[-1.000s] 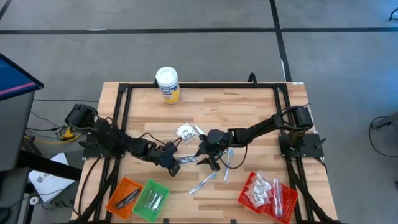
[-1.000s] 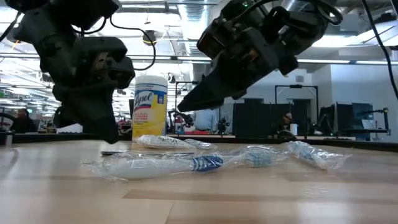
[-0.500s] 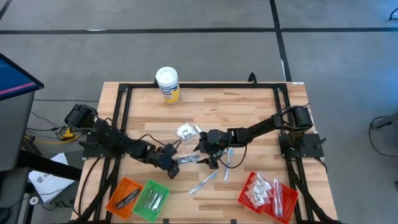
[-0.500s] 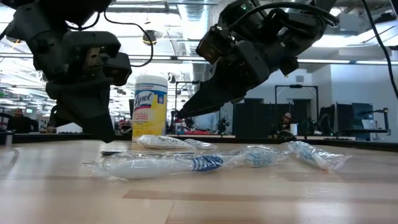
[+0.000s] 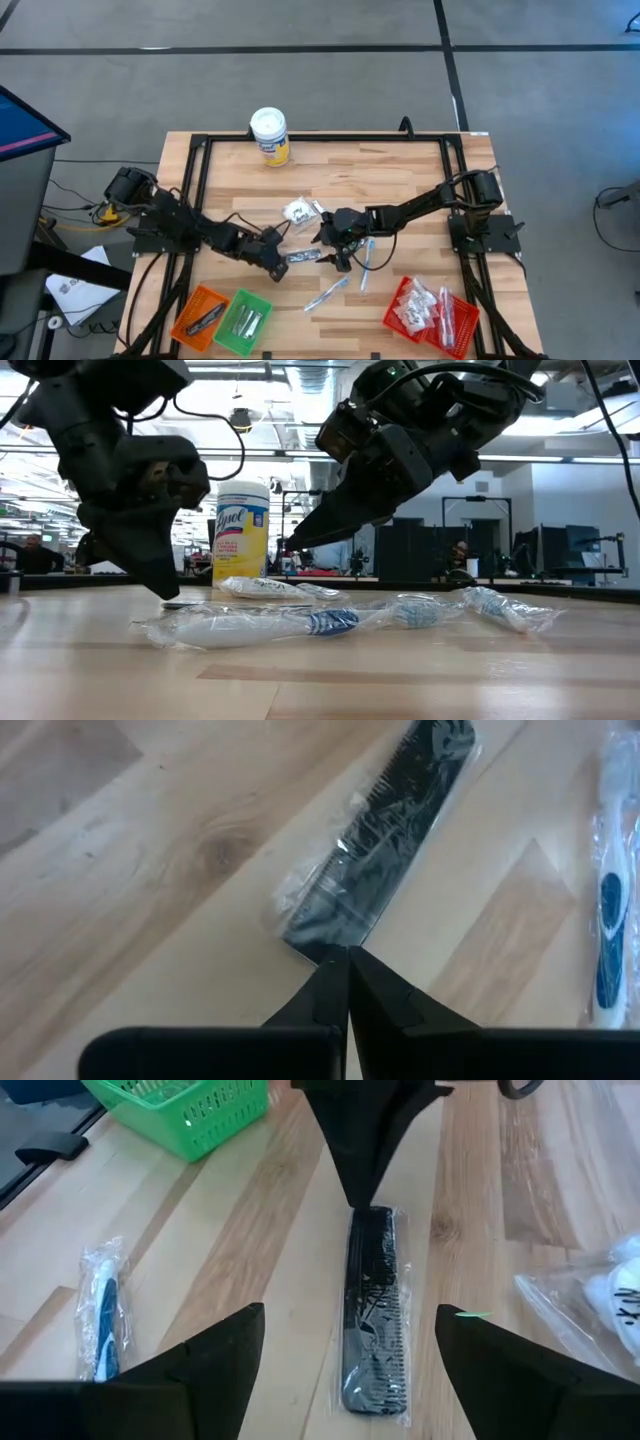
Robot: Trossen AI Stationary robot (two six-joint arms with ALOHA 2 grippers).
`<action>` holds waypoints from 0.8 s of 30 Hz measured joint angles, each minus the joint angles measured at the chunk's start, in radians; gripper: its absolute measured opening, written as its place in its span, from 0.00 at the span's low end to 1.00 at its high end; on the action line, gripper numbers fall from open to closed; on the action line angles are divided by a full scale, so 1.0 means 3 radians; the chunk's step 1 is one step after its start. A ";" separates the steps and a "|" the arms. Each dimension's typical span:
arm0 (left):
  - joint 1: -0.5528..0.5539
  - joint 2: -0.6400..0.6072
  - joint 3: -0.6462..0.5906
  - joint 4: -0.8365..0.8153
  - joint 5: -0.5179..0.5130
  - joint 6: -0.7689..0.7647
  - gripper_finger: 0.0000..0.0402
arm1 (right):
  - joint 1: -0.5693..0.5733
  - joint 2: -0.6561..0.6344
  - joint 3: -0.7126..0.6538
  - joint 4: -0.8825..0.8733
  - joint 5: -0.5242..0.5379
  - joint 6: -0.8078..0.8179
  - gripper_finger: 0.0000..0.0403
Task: Pick & Place Travel size toiletries
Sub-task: Put the black comb into the orange basket
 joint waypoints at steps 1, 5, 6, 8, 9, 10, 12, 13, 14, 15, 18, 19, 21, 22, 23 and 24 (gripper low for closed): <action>-0.0017 0.0000 0.0000 0.0001 -0.0001 0.0000 0.00 | 0.0000 0.0000 0.0000 -0.0012 0.0000 0.0000 0.71; -0.0059 0.0000 0.0000 0.0014 0.0002 0.0000 0.00 | -0.0001 0.0000 0.0000 -0.0023 0.0000 0.0001 0.71; -0.0059 0.0000 0.0000 0.0014 0.0002 0.0000 0.00 | -0.0001 0.0000 0.0000 -0.0023 0.0000 0.0001 0.71; -0.0057 0.0000 0.0000 0.0014 0.0009 0.0000 0.00 | -0.0001 0.0000 0.0000 -0.0022 0.0000 0.0001 0.71; -0.0051 0.0000 0.0000 0.0013 0.0007 0.0000 0.00 | -0.0001 0.0000 0.0000 -0.0021 0.0000 0.0001 0.71; -0.0043 0.0000 0.0000 0.0014 -0.0007 0.0000 0.00 | -0.0001 0.0000 0.0000 -0.0020 0.0000 0.0001 0.71; -0.0027 0.0000 0.0000 0.0013 -0.0015 0.0000 0.00 | 0.0000 0.0000 0.0000 -0.0020 0.0000 0.0001 0.71; -0.0021 0.0000 0.0000 0.0013 -0.0015 0.0000 0.00 | 0.0000 0.0000 0.0000 -0.0020 -0.0001 0.0001 0.71; -0.0014 0.0000 0.0000 0.0013 -0.0015 0.0000 0.00 | 0.0001 0.0000 0.0000 -0.0020 0.0000 0.0002 0.71; -0.0013 0.0000 0.0000 0.0011 -0.0015 0.0000 0.00 | 0.0002 0.0000 0.0000 -0.0020 -0.0001 0.0001 0.71; -0.0013 0.0000 0.0000 0.0012 -0.0017 0.0000 0.00 | 0.0005 0.0000 0.0000 -0.0020 0.0000 0.0011 0.71; -0.0013 0.0000 0.0000 0.0016 -0.0019 0.0000 0.00 | 0.0006 0.0000 0.0000 -0.0020 -0.0001 0.0028 0.71; -0.0013 0.0000 0.0000 0.0059 -0.0045 0.0000 0.00 | 0.0006 0.0000 0.0000 -0.0019 -0.0001 0.0083 0.71; -0.0013 0.0000 0.0000 0.0110 -0.0045 0.0002 0.00 | 0.0006 0.0000 0.0000 -0.0018 -0.0001 0.0100 0.71; -0.0013 0.0000 0.0000 0.0176 -0.0043 0.0003 0.00 | 0.0008 0.0000 0.0000 -0.0018 -0.0001 0.0111 0.71; -0.0013 0.0000 0.0000 0.0233 -0.0040 0.0006 0.00 | 0.0008 0.0000 0.0000 -0.0017 0.0000 0.0114 0.71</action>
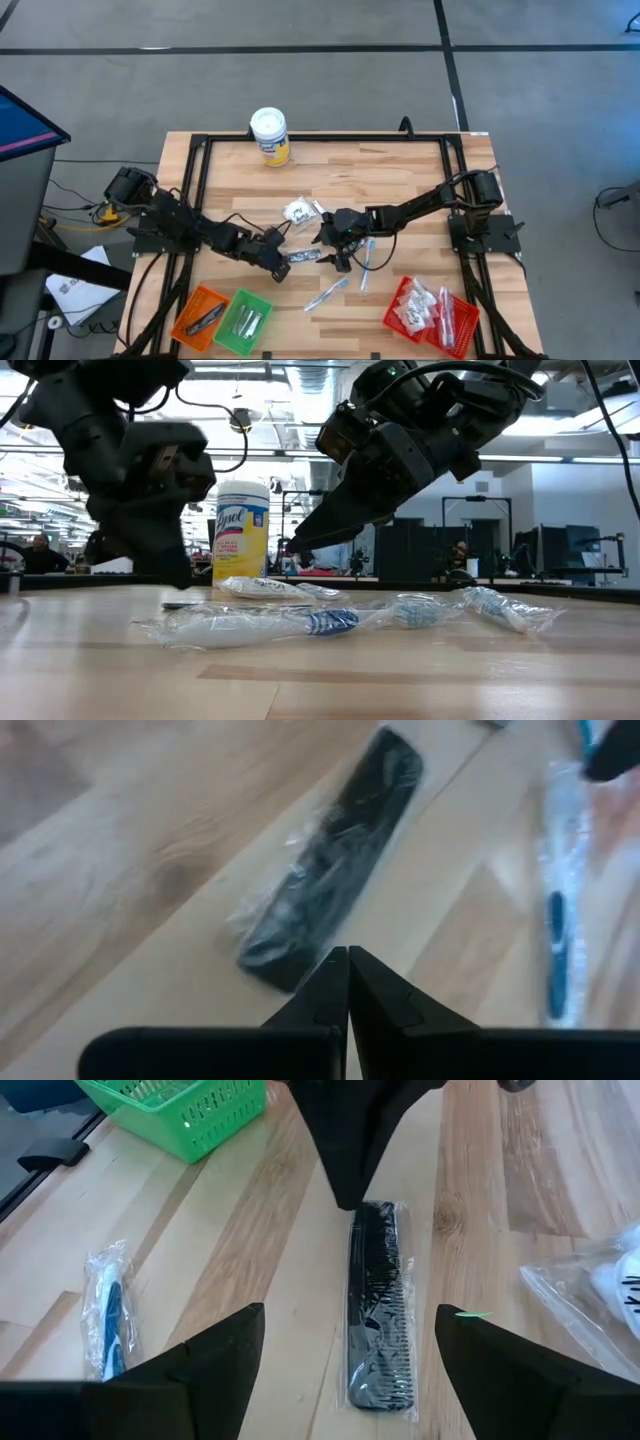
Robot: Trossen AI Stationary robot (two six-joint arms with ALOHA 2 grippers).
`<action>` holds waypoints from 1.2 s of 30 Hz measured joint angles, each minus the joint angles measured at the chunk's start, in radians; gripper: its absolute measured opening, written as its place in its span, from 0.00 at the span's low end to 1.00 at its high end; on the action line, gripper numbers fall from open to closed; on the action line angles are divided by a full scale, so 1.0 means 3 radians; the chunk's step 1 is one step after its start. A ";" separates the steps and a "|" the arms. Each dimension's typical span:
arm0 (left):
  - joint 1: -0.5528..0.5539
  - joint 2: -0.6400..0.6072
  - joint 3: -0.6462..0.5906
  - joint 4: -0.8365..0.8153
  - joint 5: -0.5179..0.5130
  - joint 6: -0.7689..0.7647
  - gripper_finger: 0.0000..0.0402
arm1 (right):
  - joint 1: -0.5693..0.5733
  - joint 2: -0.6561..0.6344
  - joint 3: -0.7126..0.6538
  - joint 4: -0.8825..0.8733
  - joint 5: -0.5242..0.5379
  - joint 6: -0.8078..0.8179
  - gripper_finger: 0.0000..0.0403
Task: Pick & Place Travel size toiletries
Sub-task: Put the black comb into the orange basket
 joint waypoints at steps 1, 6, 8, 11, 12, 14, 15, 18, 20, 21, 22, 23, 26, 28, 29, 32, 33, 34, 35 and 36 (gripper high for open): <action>0.0000 0.0008 0.0001 0.0012 0.0002 0.0001 0.00 | 0.0000 0.0000 0.0000 0.0000 0.0000 0.0000 0.71; 0.0000 0.0177 0.0004 0.0030 0.0137 -0.0007 0.00 | 0.0000 0.0000 0.0000 0.0002 -0.0001 0.0000 0.71; 0.0000 0.0232 0.0010 0.0053 0.0154 -0.0027 0.00 | 0.0000 0.0000 0.0000 0.0001 0.0000 0.0000 0.71; 0.0001 0.0287 0.0009 0.0086 0.0194 -0.0028 0.00 | 0.0000 -0.0001 0.0000 -0.0013 -0.0001 0.0000 0.71; 0.0001 0.0289 0.0009 0.0095 0.0201 -0.0029 0.00 | 0.0000 -0.0001 0.0000 -0.0024 -0.0001 -0.0001 0.71; 0.0001 0.0290 0.0009 0.0105 0.0203 -0.0028 0.00 | 0.0000 -0.0001 0.0000 -0.0052 0.0000 0.0000 0.71; 0.0003 0.0290 0.0009 0.0105 0.0204 -0.0028 0.00 | 0.0000 -0.0001 0.0000 -0.0068 -0.0001 -0.0001 0.71; 0.0023 0.0247 0.0008 0.0146 0.0213 -0.0056 0.00 | -0.0001 -0.0003 0.0000 -0.0117 -0.0001 0.0000 0.71; 0.0004 0.0179 0.0043 0.0115 0.0070 -0.0006 0.00 | -0.0001 -0.0003 0.0000 -0.0146 0.0000 0.0000 0.71; 0.0001 0.0128 0.0078 0.0133 -0.0039 0.0038 0.00 | -0.0001 -0.0003 0.0000 -0.0151 0.0000 0.0000 0.71; 0.0003 0.0065 0.0106 0.0177 -0.0119 0.0087 0.00 | -0.0001 -0.0003 0.0000 -0.0151 -0.0001 0.0000 0.71; 0.0008 0.0020 0.0123 0.0205 -0.0170 0.0108 0.00 | -0.0001 -0.0003 0.0000 -0.0149 -0.0001 0.0000 0.71; 0.0058 0.0030 0.0099 0.0107 -0.0207 0.0113 0.00 | -0.0009 -0.0003 0.0000 -0.0149 -0.0001 -0.0001 0.71; 0.0083 0.0064 0.0108 0.0152 -0.0199 0.0113 0.00 | -0.0022 -0.0003 0.0000 -0.0149 -0.0001 -0.0001 0.71; 0.0094 0.0090 0.0117 0.0179 -0.0168 0.0114 0.00 | -0.0023 -0.0003 0.0000 -0.0149 -0.0001 -0.0001 0.71; 0.0094 0.0191 0.0109 0.0141 -0.0080 0.0108 0.00 | -0.0024 -0.0003 0.0000 -0.0148 0.0000 -0.0001 0.71; 0.0094 0.0224 0.0109 0.0143 -0.0040 0.0102 0.00 | -0.0025 -0.0003 0.0000 -0.0148 0.0000 -0.0001 0.71; 0.0092 0.0242 0.0109 0.0144 0.0000 0.0100 0.00 | -0.0025 -0.0003 0.0000 -0.0148 0.0000 -0.0001 0.71; 0.0086 0.0258 0.0109 0.0152 0.0032 0.0098 0.00 | -0.0024 -0.0003 0.0000 -0.0148 0.0000 -0.0001 0.71; 0.0083 0.0287 0.0111 0.0171 0.0066 0.0095 0.00 | -0.0023 -0.0003 0.0000 -0.0148 0.0000 -0.0001 0.71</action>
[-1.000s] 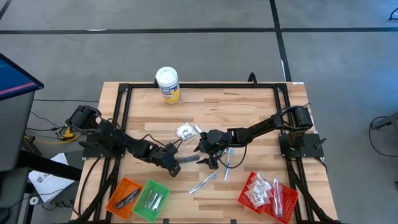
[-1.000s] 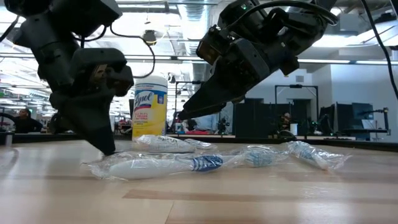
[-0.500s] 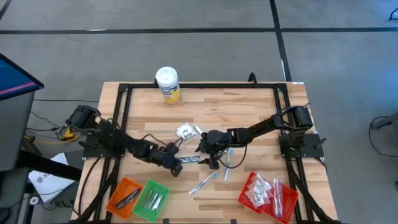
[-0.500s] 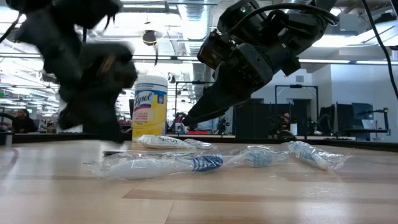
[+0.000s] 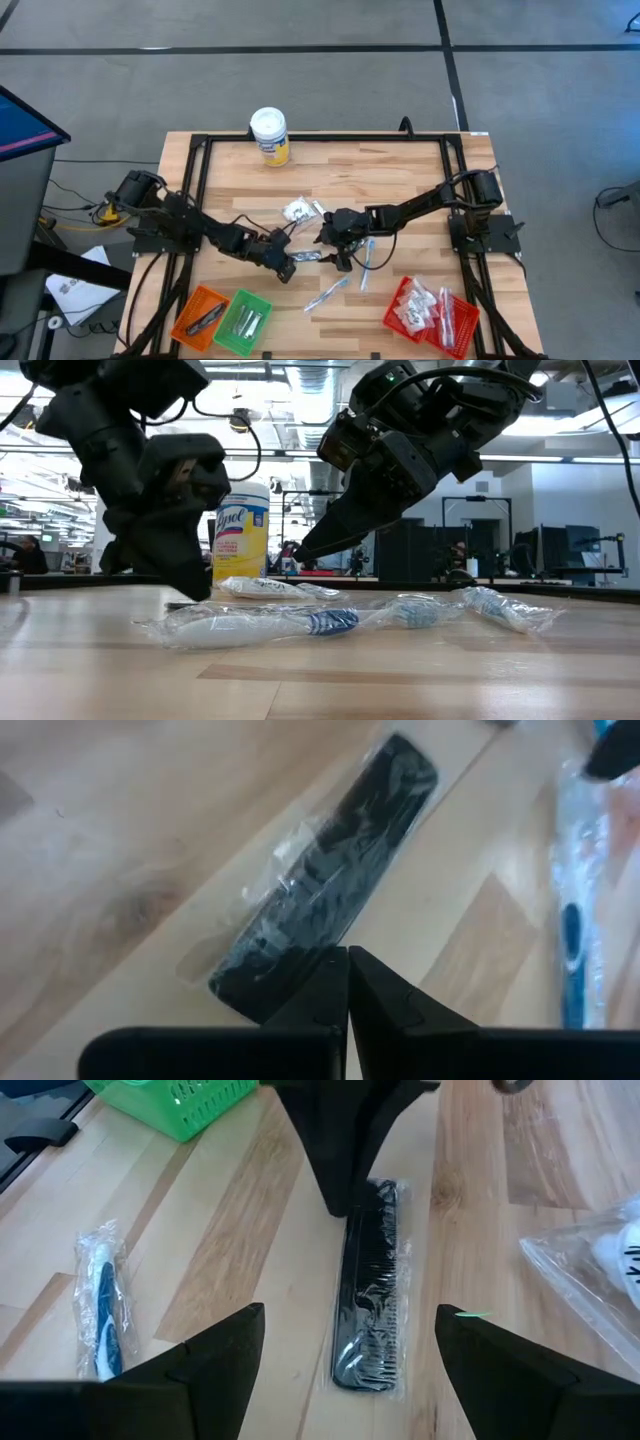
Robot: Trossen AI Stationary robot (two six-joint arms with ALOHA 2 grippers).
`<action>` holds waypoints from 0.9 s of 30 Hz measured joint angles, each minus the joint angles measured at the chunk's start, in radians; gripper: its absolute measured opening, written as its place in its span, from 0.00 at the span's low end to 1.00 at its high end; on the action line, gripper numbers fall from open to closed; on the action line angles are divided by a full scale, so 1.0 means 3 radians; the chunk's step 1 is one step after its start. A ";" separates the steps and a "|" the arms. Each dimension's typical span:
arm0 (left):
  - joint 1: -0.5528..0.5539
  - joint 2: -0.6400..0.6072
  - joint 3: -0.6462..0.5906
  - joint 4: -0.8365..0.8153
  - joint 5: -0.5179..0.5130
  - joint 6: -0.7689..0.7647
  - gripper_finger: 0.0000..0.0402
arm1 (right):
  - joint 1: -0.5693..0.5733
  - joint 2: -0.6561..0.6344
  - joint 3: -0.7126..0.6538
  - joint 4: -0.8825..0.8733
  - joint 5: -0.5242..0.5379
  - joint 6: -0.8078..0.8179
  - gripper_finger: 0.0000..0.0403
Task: Pick & Place Travel size toiletries
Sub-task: Put the black comb into the orange basket
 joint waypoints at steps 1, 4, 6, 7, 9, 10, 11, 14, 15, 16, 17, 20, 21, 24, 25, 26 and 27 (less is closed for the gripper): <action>-0.0004 0.0022 0.0000 -0.0007 0.0015 -0.0011 0.00 | 0.0000 0.0000 0.0000 -0.0001 0.0000 0.0000 0.71; -0.0011 0.0025 -0.0002 0.0002 0.0020 -0.0052 0.00 | 0.0000 0.0000 0.0000 -0.0002 0.0000 0.0000 0.71; -0.0011 -0.0011 -0.0002 -0.0011 -0.0015 -0.0073 0.00 | -0.0001 0.0000 0.0000 -0.0007 0.0000 0.0000 0.71; -0.0011 -0.0032 -0.0002 0.0005 -0.0040 -0.0072 0.00 | -0.0001 0.0000 0.0000 -0.0011 0.0000 0.0000 0.71; -0.0011 -0.0048 0.0005 0.0024 -0.0044 -0.0065 0.00 | 0.0000 0.0000 0.0000 -0.0014 0.0000 0.0000 0.71; -0.0011 -0.0051 0.0001 0.0007 -0.0044 -0.0047 0.00 | 0.0000 0.0000 0.0000 -0.0013 -0.0001 0.0000 0.71; -0.0011 -0.0051 0.0000 0.0008 -0.0044 -0.0032 0.00 | 0.0000 0.0000 0.0000 -0.0014 0.0000 0.0000 0.71; -0.0011 -0.0053 0.0000 0.0014 -0.0044 -0.0022 0.00 | 0.0000 0.0000 0.0000 -0.0014 0.0000 0.0000 0.71; -0.0011 -0.0053 0.0000 0.0008 -0.0044 -0.0022 0.00 | 0.0000 0.0000 0.0000 -0.0014 0.0000 0.0000 0.71; -0.0011 -0.0052 0.0000 -0.0006 -0.0045 -0.0023 0.00 | 0.0000 0.0000 0.0000 -0.0014 0.0000 0.0000 0.71; -0.0007 -0.0035 0.0000 -0.0008 -0.0047 -0.0023 0.00 | 0.0000 0.0000 0.0000 -0.0014 -0.0001 -0.0001 0.71; 0.0006 -0.0007 -0.0002 -0.0040 -0.0036 -0.0023 0.00 | 0.0000 0.0057 0.0001 0.0066 -0.0002 0.0009 0.71; 0.0006 0.0013 0.0004 -0.0011 -0.0030 -0.0025 0.00 | 0.0000 0.0094 0.0003 0.0072 -0.0007 0.0046 0.71; 0.0007 0.0018 -0.0012 -0.0030 -0.0001 -0.0058 0.00 | 0.0002 0.0203 0.0000 0.0111 -0.0013 0.0212 0.71; 0.0007 0.0019 -0.0023 -0.0038 -0.0001 -0.0089 0.00 | 0.0006 0.0247 0.0007 0.0121 -0.0011 0.0268 0.71; 0.0007 0.0019 -0.0033 -0.0032 -0.0003 -0.0110 0.00 | 0.0006 0.0273 -0.0004 0.0084 -0.0013 0.0315 0.71; 0.0007 0.0019 -0.0036 -0.0029 -0.0004 -0.0121 0.00 | 0.0009 0.0295 -0.0010 0.0059 -0.0012 0.0358 0.71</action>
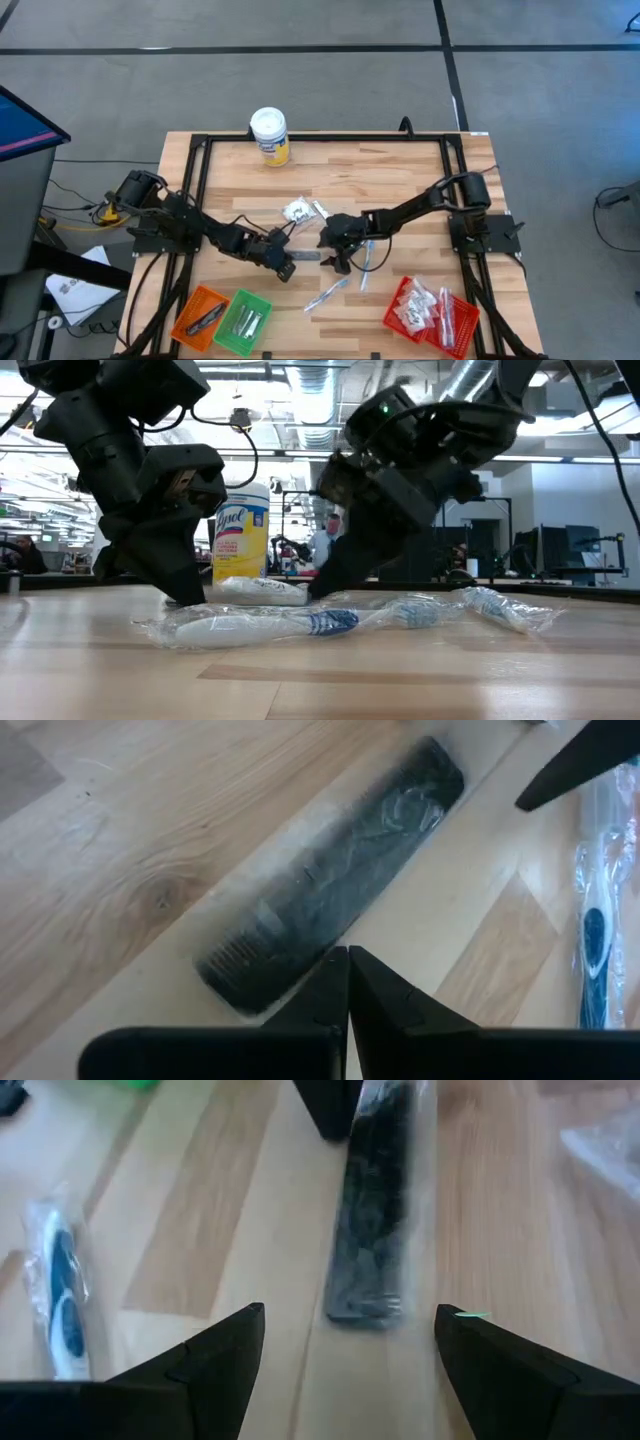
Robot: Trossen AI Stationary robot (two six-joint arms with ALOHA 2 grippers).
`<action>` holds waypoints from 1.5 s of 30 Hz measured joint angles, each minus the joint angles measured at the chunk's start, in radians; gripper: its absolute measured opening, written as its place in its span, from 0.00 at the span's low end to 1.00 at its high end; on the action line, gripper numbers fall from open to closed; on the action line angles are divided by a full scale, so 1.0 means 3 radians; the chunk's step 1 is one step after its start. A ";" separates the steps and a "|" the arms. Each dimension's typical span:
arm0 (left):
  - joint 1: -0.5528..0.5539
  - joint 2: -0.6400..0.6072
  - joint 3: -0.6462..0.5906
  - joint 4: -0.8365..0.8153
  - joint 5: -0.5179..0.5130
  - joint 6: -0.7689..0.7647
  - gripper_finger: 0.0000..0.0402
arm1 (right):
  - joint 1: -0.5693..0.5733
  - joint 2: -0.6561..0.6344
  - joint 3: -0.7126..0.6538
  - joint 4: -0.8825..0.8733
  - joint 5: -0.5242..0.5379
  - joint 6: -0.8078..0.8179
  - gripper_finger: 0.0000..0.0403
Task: Pick & Place Travel size toiletries
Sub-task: Put the black comb into the orange basket
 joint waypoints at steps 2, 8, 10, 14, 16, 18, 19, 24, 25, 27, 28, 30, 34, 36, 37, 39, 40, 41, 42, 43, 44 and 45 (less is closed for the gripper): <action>0.0000 0.0000 -0.0003 -0.0002 0.0010 -0.0004 0.00 | 0.0000 0.0038 0.0013 0.0050 0.0000 0.0077 0.71; 0.0000 -0.0001 -0.0003 -0.0012 0.0028 -0.0006 0.00 | 0.0000 0.0034 0.0010 0.0095 -0.0001 0.0080 0.71; 0.0000 -0.0001 0.0013 -0.0026 0.0027 -0.0042 0.00 | 0.0000 0.0034 0.0010 0.0101 -0.0001 0.0089 0.71; -0.0028 -0.0057 0.0122 -0.0026 -0.0135 0.0077 0.00 | 0.0000 0.0034 0.0010 0.0091 -0.0001 0.0164 0.71; -0.0025 -0.0096 0.0140 -0.0028 -0.0168 0.0122 0.00 | 0.0000 0.0034 0.0009 0.0097 -0.0001 0.0168 0.71; -0.0004 -0.0087 0.0137 -0.0046 -0.0177 0.0124 0.00 | 0.0000 0.0034 0.0010 0.0103 -0.0001 0.0168 0.71; 0.0006 -0.0086 0.0135 -0.0098 -0.0178 0.0124 0.00 | 0.0000 0.0035 0.0010 0.0105 -0.0001 0.0169 0.71; 0.0006 -0.0087 0.0135 -0.0182 -0.0167 0.0124 0.00 | 0.0000 0.0034 0.0016 0.0121 0.0027 0.0168 0.71; 0.0006 -0.0086 0.0135 -0.0187 -0.0155 0.0123 0.00 | 0.0000 0.0034 0.0017 0.0113 0.0068 0.0168 0.71; 0.0006 -0.0086 0.0135 -0.0206 -0.0155 0.0124 0.00 | 0.0006 0.0034 0.0017 0.0102 0.0151 0.0126 0.71; 0.0006 -0.0086 0.0135 -0.0226 -0.0155 0.0123 0.00 | 0.0014 0.0034 0.0017 0.0101 0.0180 0.0110 0.71; 0.0006 -0.0086 0.0135 -0.0254 -0.0155 0.0123 0.00 | 0.0016 0.0034 0.0017 0.0099 0.0191 0.0089 0.71; 0.0006 -0.0086 0.0135 -0.0326 -0.0155 0.0122 0.00 | 0.0019 0.0034 0.0017 0.0090 0.0191 0.0088 0.71; 0.0006 -0.0086 0.0135 -0.0341 -0.0156 0.0122 0.00 | 0.0019 0.0034 0.0017 0.0089 0.0191 0.0088 0.71; 0.0006 -0.0086 0.0135 -0.0348 -0.0156 0.0122 0.00 | 0.0019 0.0034 0.0017 0.0089 0.0191 0.0088 0.71; 0.0006 -0.0086 0.0135 -0.0356 -0.0156 0.0122 0.00 | 0.0019 0.0034 0.0017 0.0089 0.0198 0.0087 0.71; 0.0006 -0.0086 0.0135 -0.0364 -0.0156 0.0121 0.00 | 0.0019 0.0034 0.0017 0.0089 0.0199 0.0088 0.71; 0.0006 -0.0087 0.0135 -0.0373 -0.0157 0.0120 0.00 | 0.0019 0.0034 0.0017 0.0089 0.0200 0.0088 0.72; 0.0006 -0.0086 0.0135 -0.0383 -0.0157 0.0120 0.00 | 0.0019 0.0034 0.0017 0.0089 0.0205 0.0088 0.73; 0.0006 -0.0087 0.0135 -0.0388 -0.0157 0.0120 0.00 | 0.0020 0.0034 0.0017 0.0089 0.0227 0.0088 0.74; 0.0006 -0.0086 0.0135 -0.0391 -0.0158 0.0120 0.00 | 0.0022 0.0034 0.0017 0.0089 0.0256 0.0089 0.75; 0.0006 -0.0086 0.0135 -0.0391 -0.0158 0.0120 0.00 | 0.0025 0.0034 0.0017 0.0089 0.0265 0.0101 0.77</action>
